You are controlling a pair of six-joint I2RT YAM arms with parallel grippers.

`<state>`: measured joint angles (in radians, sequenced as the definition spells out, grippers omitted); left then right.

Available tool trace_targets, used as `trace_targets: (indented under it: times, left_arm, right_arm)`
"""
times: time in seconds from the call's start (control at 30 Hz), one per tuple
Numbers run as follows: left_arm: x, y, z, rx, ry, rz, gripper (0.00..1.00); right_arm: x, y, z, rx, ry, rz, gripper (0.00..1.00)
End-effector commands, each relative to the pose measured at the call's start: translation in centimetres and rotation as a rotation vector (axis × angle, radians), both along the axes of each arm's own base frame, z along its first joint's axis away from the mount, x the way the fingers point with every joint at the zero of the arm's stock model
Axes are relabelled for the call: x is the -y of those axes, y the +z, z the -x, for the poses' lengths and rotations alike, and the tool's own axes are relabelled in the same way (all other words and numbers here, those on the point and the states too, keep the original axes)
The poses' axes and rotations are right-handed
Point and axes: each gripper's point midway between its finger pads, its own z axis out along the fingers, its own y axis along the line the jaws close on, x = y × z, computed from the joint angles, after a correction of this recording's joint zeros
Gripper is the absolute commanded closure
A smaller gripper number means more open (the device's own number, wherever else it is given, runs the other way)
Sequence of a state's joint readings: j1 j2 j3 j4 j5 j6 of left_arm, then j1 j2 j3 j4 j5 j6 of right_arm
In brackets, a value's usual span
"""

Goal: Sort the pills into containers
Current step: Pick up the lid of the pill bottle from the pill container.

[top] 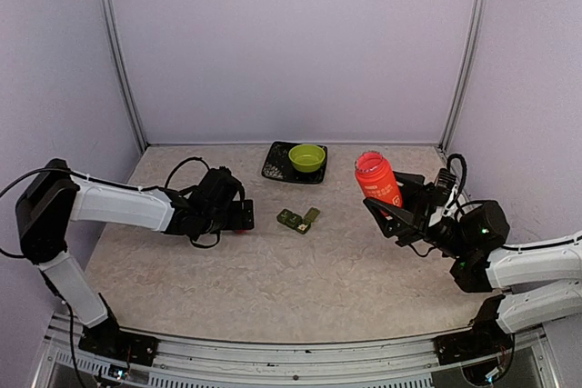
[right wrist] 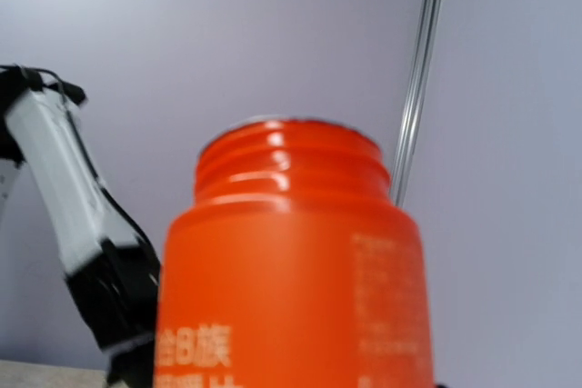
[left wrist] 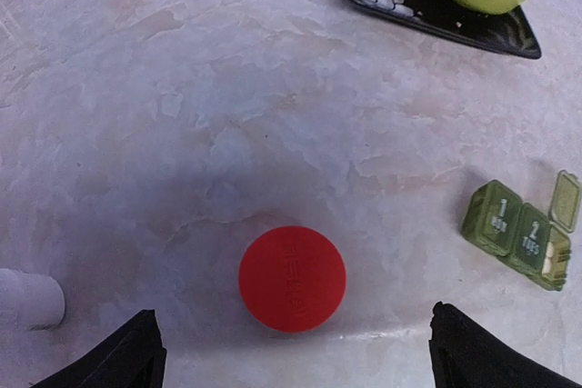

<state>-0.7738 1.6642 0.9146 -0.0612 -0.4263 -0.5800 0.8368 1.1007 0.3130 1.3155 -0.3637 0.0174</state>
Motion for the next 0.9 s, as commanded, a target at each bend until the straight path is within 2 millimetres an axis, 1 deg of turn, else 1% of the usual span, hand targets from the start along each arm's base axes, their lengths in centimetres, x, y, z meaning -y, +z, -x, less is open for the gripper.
trace_targets:
  times: [0.0,0.2,0.27,0.4,0.5,0.87]
  left_arm:
    - [-0.8,-1.7,-1.6,-0.026,0.004,-0.093,0.01]
    - [0.2,-3.4,-3.0,-0.067,-0.026,-0.107,0.08]
    - [0.6,-3.9,-3.2,-0.085,-0.038,-0.104,0.13]
    - [1.2,-4.2,-3.4,-0.101,-0.059,-0.098,0.19]
    - [1.2,-4.6,-3.5,-0.114,-0.06,-0.105,0.19]
    - [0.7,-6.0,-3.4,-0.142,-0.043,-0.124,0.23]
  right_arm:
    - [0.2,0.5,0.5,-0.013,0.015,0.023,0.83]
    - [0.5,0.0,0.5,-0.037,0.001,0.053,0.83]
    - [0.5,0.0,0.4,-0.041,-0.006,0.06,0.82]
    - [0.3,-0.3,0.0,-0.053,-0.019,0.082,0.82]
    - [0.1,-0.5,-0.3,-0.058,-0.029,0.098,0.82]
    - [0.0,-0.6,-0.2,-0.059,-0.019,0.105,0.82]
